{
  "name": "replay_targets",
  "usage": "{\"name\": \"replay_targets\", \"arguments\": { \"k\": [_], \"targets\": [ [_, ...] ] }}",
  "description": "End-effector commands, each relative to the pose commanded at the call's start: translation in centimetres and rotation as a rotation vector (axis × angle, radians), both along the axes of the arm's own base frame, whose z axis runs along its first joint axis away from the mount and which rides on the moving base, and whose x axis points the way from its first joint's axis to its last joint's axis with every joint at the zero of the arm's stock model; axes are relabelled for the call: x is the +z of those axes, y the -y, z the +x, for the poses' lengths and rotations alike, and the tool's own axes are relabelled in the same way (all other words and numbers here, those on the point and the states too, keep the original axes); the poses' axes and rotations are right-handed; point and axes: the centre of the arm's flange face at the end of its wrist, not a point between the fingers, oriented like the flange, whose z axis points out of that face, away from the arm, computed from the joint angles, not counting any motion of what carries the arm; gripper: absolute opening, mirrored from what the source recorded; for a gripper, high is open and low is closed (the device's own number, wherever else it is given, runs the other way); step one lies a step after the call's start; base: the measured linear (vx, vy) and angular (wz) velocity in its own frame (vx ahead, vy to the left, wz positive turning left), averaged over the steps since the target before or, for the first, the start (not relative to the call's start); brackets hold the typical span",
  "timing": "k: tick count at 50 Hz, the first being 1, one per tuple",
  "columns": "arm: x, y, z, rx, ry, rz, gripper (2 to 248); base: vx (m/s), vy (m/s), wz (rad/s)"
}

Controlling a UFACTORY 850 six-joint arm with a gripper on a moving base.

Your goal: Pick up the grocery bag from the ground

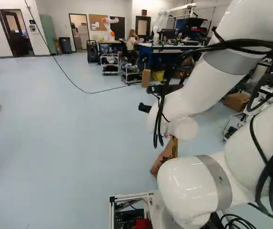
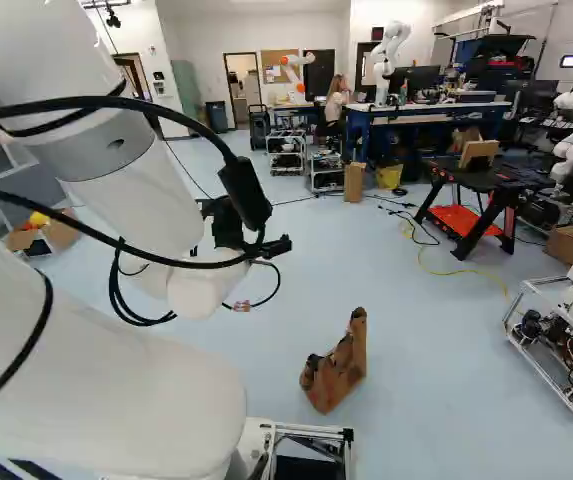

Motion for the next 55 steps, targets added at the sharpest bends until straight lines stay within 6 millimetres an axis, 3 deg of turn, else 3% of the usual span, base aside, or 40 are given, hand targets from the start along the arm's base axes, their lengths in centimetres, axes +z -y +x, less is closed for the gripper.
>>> {"name": "replay_targets", "arguments": {
  "k": [7,8,17,55],
  "targets": [
    [0.0,0.0,0.0,0.000,0.000,0.000,247,0.254,-0.051,-0.040],
    [0.1,0.2,1.1,-0.005,-0.005,0.000,247,0.223,-0.056,-0.031],
    [0.4,0.4,3.0,-0.014,-0.012,0.000,247,0.065,-0.010,-0.024],
    [-0.8,3.0,10.1,-0.185,-0.202,0.066,247,0.000,0.000,0.000]
  ]
}}
